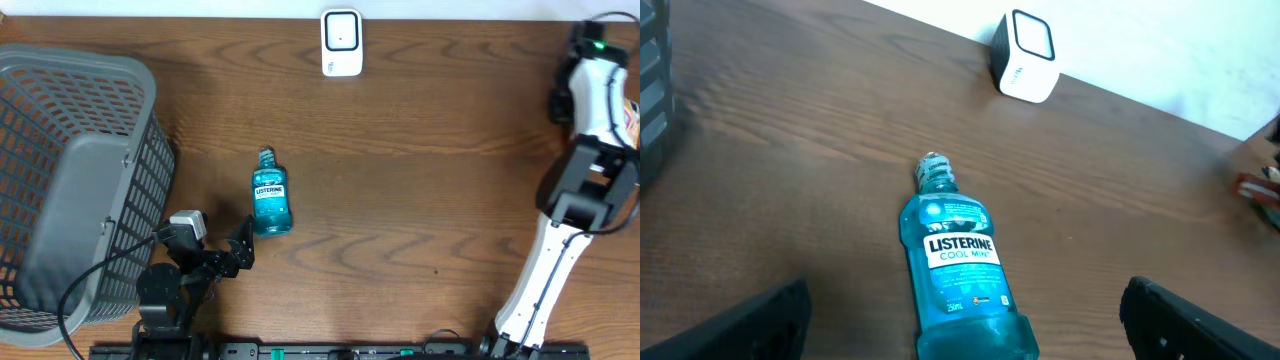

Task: Scan the item barcode
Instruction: 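Carry the chocolate bar to the right edge and release it, then move the right gripper over the blue Listerine bottle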

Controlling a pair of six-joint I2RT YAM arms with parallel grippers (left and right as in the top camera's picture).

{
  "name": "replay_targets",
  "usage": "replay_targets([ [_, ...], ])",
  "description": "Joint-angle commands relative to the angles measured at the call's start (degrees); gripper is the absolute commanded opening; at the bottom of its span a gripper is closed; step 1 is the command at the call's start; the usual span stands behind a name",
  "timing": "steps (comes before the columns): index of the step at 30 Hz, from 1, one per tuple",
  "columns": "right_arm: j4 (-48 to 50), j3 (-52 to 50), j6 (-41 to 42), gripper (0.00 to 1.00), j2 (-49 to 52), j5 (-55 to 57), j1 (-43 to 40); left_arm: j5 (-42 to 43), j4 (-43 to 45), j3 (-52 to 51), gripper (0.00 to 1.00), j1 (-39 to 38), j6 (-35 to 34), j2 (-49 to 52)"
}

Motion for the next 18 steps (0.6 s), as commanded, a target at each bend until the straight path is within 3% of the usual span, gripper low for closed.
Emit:
replay_targets([
  [1,-1.81,1.77,8.20,0.54,-1.38,1.29,-1.38,0.52,-0.02,0.22,0.98,0.28,-0.11,-0.24],
  [4,-4.55,4.79,8.33,0.95,-2.86,-2.60,-1.44,0.52,-0.02,0.22,0.98,0.28,-0.11,-0.24],
  [5,-5.07,5.77,8.96,0.99,-3.61,-4.90,-1.18,0.52,-0.02,0.22,0.98,0.28,-0.11,-0.24],
  [12,-8.85,9.11,18.53,0.99,-13.77,-17.09,5.14,0.52,-0.02,0.22,0.98,0.28,-0.11,-0.24],
  [18,-12.20,9.11,26.69,0.99,-19.19,-47.36,14.82,0.52,0.00,0.22,0.98,0.28,-0.11,-0.24],
])
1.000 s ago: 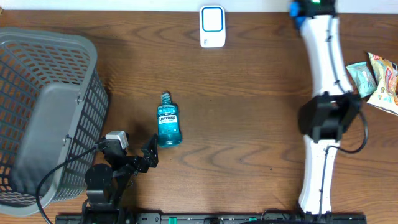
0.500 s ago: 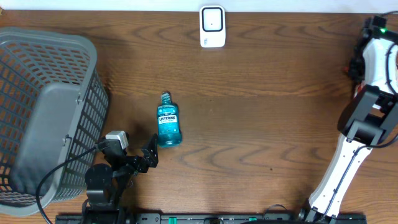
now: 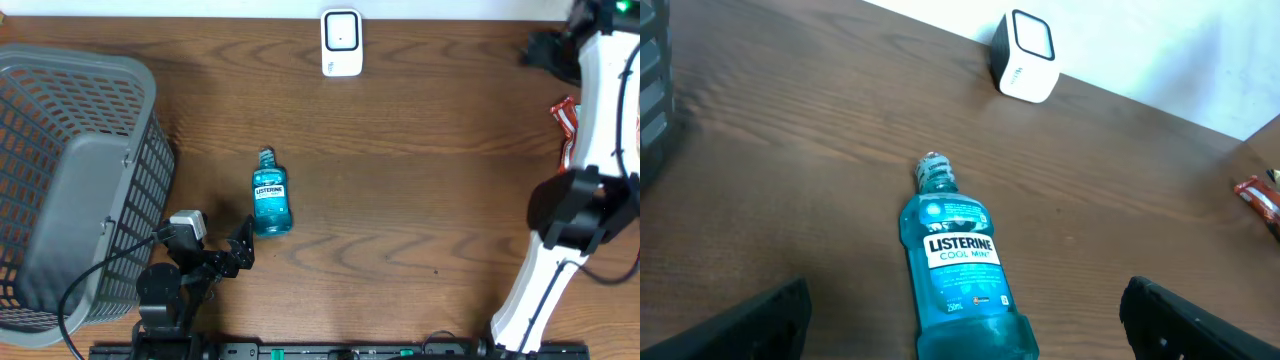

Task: Scan the item barcode
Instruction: 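Move the right gripper over the blue Listerine bottle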

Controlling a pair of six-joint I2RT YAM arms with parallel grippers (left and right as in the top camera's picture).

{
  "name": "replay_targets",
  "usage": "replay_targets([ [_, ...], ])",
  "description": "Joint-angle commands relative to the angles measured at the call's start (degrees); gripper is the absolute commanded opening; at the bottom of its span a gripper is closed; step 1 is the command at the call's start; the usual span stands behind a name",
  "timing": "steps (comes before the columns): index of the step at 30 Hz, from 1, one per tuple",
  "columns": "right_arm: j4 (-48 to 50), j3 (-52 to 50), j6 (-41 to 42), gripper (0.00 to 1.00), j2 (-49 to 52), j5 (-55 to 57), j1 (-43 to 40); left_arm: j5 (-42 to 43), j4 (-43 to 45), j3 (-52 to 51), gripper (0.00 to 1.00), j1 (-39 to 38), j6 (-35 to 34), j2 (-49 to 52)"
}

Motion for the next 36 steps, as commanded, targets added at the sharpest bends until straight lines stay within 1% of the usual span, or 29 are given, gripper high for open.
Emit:
replay_targets([
  [1,-1.40,0.81,7.06,0.99,-1.73,-27.32,6.12,0.50,0.00,0.22,0.98,0.28,-0.11,-0.24],
  [3,-1.73,0.13,7.02,0.99,-1.16,-38.40,10.64,0.52,0.00,0.22,0.98,0.28,-0.11,-0.24],
  [5,-2.08,-0.76,7.04,0.99,-0.46,-42.47,15.82,0.50,0.00,0.22,0.98,0.28,-0.11,-0.24],
  [7,-2.08,-1.62,6.80,0.99,0.48,-39.80,21.24,0.50,0.00,0.22,0.98,0.28,-0.11,-0.24],
  [10,-3.02,-3.32,7.56,0.99,2.36,-32.13,29.73,0.50,0.00,0.22,0.98,0.28,-0.11,-0.24],
  [14,-2.82,-4.98,12.07,0.99,5.77,-26.84,40.28,0.50,0.00,0.22,0.98,0.28,-0.11,-0.24],
  [16,-2.25,-4.98,17.09,0.99,7.93,-21.40,45.20,0.50,0.00,0.22,0.98,0.28,-0.11,-0.24],
  [19,-2.51,-4.98,23.85,0.99,10.05,-14.29,49.11,0.50,0.00,0.22,0.98,0.28,-0.11,-0.24],
  [22,-2.34,-5.01,27.67,0.99,12.41,-13.03,52.33,0.50,0.00,0.22,0.98,0.28,-0.11,-0.24],
  [26,-0.74,-5.01,27.65,0.99,16.28,-10.62,55.98,0.50,0.00,0.22,0.98,0.28,-0.11,-0.24],
  [33,-2.16,-5.01,27.63,0.99,21.00,-8.61,60.11,0.50,0.00,0.22,0.98,0.28,-0.11,-0.24],
  [34,-2.71,-5.01,27.65,0.98,21.57,-7.63,60.57,0.50,0.00,0.22,0.98,0.28,-0.11,-0.24],
  [36,-3.87,-5.22,27.65,0.93,22.05,-5.25,61.11,0.50,0.00,0.22,0.98,0.28,-0.11,-0.24],
])
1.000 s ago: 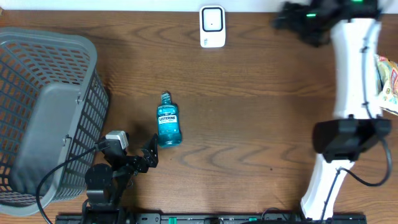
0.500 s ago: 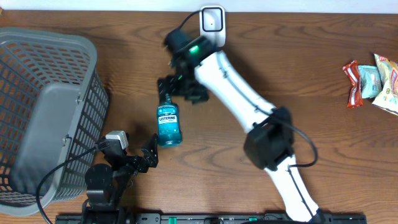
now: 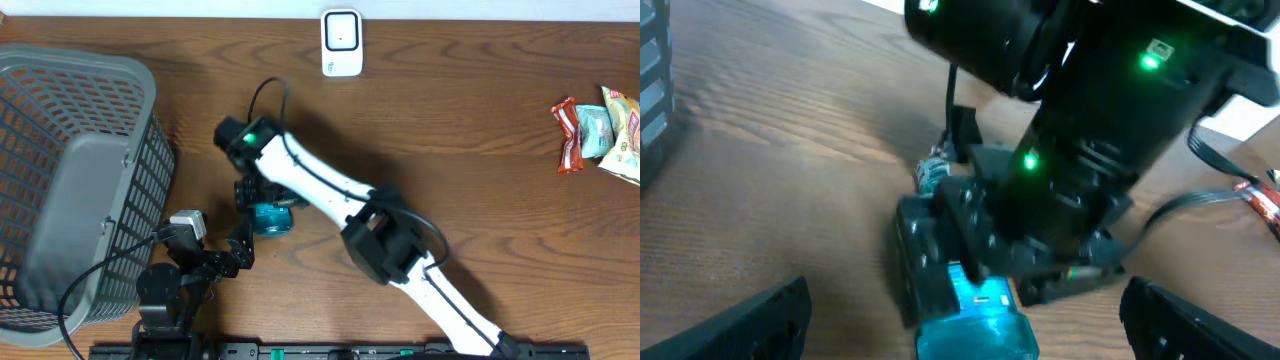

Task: Scan the item barcode
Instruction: 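Move the right gripper over the blue Listerine bottle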

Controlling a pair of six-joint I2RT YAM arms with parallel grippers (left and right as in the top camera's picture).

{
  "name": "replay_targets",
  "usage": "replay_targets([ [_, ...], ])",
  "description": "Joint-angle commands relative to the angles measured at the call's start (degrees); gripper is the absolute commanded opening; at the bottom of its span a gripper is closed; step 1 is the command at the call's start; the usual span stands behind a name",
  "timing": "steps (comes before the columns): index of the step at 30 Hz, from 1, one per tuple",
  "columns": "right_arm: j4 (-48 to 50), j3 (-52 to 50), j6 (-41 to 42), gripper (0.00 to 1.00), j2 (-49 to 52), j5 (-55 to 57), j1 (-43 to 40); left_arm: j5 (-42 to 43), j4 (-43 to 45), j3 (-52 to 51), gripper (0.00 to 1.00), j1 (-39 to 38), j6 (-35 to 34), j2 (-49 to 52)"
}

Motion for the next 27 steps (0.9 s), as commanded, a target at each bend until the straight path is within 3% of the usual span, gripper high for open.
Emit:
replay_targets([
  [1,-1.22,-0.33,1.03,0.90,1.36,5.38,1.18,0.50,-0.02,0.22,0.98,0.28,-0.11,-0.24],
  [6,-6.88,-0.37,1.05,0.69,1.51,14.56,0.72,0.50,-0.02,0.22,0.98,0.28,-0.11,-0.24],
  [12,-12.02,-0.37,1.09,0.63,1.51,27.32,-2.01,0.50,-0.02,0.22,0.98,0.28,-0.11,-0.24],
  [15,-11.89,-0.37,-2.34,0.49,1.51,28.96,-3.41,0.50,-0.02,0.22,0.98,0.28,-0.11,-0.24],
  [21,-11.06,-0.37,-5.75,0.49,1.51,25.68,-4.98,0.50,-0.02,0.22,0.98,0.28,-0.11,-0.24],
  [27,-10.23,-0.37,-8.96,0.59,1.51,23.15,-5.86,0.50,-0.02,0.22,0.98,0.28,-0.11,-0.24],
])
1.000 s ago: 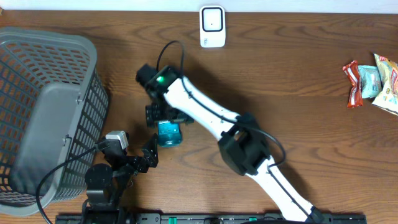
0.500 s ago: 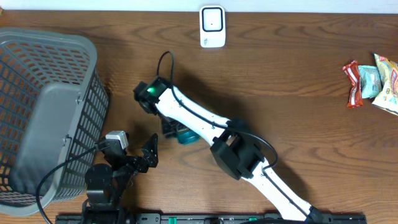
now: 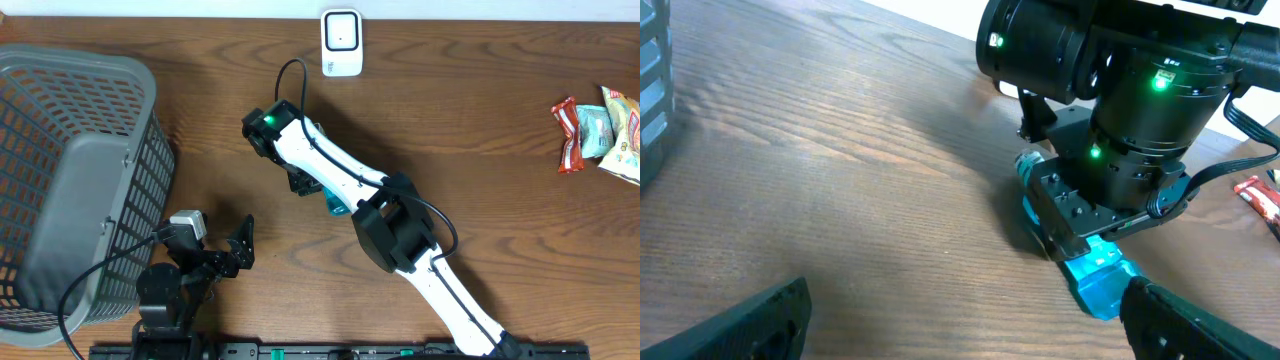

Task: Scan the item barcode
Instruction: 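Move the right gripper over the blue Listerine bottle, then grasp the Listerine bottle neck with the right gripper and lift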

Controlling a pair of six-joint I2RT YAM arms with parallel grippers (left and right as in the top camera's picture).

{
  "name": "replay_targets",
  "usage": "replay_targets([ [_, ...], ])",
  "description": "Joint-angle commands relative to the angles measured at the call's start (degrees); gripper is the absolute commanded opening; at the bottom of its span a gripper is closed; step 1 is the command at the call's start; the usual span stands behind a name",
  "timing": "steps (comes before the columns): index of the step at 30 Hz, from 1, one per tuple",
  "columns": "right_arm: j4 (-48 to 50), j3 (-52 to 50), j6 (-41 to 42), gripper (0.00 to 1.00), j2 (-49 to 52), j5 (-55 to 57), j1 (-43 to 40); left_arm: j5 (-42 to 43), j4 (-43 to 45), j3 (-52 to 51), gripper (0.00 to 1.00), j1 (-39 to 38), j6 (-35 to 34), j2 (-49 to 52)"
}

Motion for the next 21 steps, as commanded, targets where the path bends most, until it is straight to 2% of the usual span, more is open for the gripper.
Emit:
replay_targets([
  [1,0.94,-0.37,-2.95,0.59,1.27,-2.16,-0.46,0.50,-0.02,0.22,0.98,0.26,-0.11,-0.24],
  [9,5.62,-5.64,-5.68,0.62,1.55,-1.55,-1.70,0.50,-0.02,0.22,0.98,0.28,-0.11,-0.24],
  [10,7.13,-7.41,-6.40,0.59,1.55,-2.58,-1.95,0.50,-0.02,0.22,0.98,0.28,-0.11,-0.24],
  [11,8.70,-9.27,-7.69,0.51,1.55,-4.59,-2.19,0.50,-0.02,0.22,0.98,0.28,-0.11,-0.24],
  [13,10.64,-11.96,-10.91,0.26,1.55,-9.42,-2.60,0.50,-0.02,0.22,0.98,0.28,-0.11,-0.24],
  [14,11.50,-13.22,-12.70,0.16,1.55,-12.26,-2.84,0.50,-0.02,0.22,0.98,0.28,-0.11,-0.24],
  [15,11.76,-13.79,-13.70,0.11,1.55,-14.21,-3.02,0.50,-0.02,0.22,0.98,0.28,-0.11,-0.24],
  [18,11.63,-13.75,-16.63,0.10,1.44,-18.97,-3.54,0.50,-0.02,0.22,0.98,0.28,-0.11,-0.24],
  [21,10.84,-13.57,-19.67,0.15,0.81,-22.27,-4.37,0.50,-0.02,0.22,0.98,0.28,-0.11,-0.24],
])
